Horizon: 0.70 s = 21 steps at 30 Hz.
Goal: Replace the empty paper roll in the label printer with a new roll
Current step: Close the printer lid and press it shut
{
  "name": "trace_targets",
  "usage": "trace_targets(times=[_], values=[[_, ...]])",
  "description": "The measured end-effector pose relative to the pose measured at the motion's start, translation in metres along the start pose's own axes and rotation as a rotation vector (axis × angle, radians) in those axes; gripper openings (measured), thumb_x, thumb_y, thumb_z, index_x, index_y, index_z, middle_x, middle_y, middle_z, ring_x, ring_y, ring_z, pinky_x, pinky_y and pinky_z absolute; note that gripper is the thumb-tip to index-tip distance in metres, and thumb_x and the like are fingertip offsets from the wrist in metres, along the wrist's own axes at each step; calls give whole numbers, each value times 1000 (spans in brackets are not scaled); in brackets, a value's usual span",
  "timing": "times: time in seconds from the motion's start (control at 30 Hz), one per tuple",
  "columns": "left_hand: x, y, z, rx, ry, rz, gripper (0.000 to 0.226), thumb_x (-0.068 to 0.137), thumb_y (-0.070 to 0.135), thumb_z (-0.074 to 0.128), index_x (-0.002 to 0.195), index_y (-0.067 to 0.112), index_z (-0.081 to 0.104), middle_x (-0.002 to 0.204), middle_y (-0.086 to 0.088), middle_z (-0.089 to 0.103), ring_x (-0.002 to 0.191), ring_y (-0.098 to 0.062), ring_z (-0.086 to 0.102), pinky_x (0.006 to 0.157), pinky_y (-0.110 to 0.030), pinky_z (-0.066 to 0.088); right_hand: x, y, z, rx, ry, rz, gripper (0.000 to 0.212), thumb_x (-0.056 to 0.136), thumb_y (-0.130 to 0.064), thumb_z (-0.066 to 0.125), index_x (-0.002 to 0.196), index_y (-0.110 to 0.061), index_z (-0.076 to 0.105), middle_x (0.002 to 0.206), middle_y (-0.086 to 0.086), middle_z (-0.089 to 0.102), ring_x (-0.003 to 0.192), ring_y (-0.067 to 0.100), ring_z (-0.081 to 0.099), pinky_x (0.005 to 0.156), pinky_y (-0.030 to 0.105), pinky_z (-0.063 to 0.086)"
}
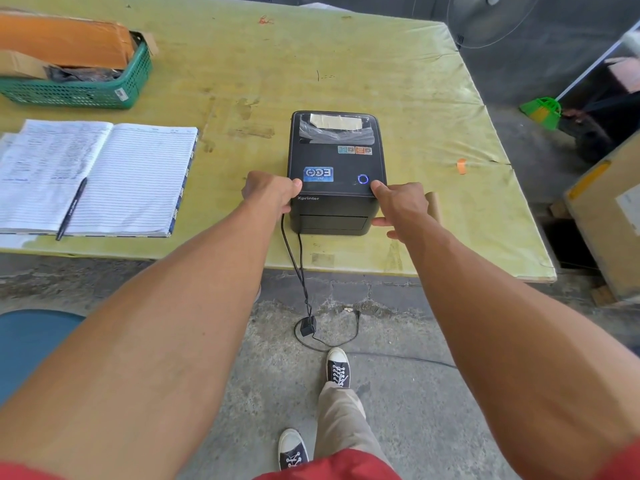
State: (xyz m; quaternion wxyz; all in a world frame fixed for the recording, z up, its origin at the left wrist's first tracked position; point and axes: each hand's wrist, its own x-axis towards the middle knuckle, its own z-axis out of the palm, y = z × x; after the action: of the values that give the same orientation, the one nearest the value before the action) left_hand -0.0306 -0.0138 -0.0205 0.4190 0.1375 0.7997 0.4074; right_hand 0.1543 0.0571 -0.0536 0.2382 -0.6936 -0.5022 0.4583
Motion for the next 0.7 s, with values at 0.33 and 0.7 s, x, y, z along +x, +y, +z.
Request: trace_targets(times=[0.33,0.7], values=[[2,-1,1,20,7,6,52,90,21,75,133,0,54,127,-7,67,97,-22,73,45,-25,31,-2,-1,0,12,-5,11,30,91,-46,65,92,-17,59,77,-4,61,66,26,75,59,34,49],[18,-7,5,59,18,94,51,87,22,75,127,-5,57,129,-19,64,111,-35,67,96,-41,55,-8,-3,-1,-16,2,11,37,93,-47,62,100,-11,69,69,2,66,72,27,76,82,45,59]])
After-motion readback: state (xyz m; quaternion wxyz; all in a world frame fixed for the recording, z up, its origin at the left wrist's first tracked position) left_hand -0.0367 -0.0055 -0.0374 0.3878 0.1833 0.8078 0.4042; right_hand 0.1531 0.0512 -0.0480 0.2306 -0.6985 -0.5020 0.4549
